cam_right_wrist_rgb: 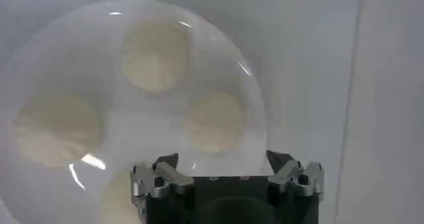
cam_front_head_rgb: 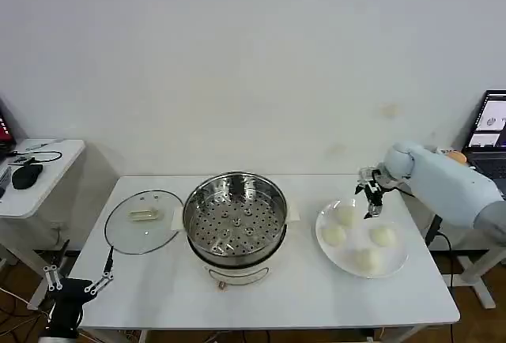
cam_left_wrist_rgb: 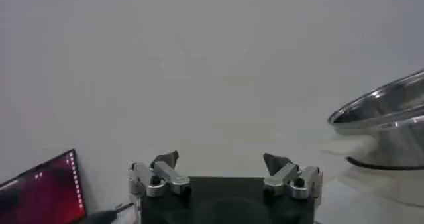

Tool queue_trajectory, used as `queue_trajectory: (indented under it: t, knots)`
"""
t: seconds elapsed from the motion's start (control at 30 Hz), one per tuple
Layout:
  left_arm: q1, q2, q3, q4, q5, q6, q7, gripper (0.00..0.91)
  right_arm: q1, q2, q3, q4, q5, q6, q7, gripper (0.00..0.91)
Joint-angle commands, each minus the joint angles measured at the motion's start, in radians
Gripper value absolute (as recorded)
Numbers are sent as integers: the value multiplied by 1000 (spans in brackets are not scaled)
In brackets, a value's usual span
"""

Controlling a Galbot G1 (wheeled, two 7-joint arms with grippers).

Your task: Take steamed baozi put them in steamer then cover it.

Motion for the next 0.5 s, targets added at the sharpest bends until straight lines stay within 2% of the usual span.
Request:
queue_trajectory:
  t: [0.03,0.5]
  knots:
    - [1,0,0,0,0,0,1,907,-14,45,-7,-50,-4,5,-10,907]
    - [-2,7,-5,3,-2,1,1,907,-68,76,45,-104,-44,14,-8,907]
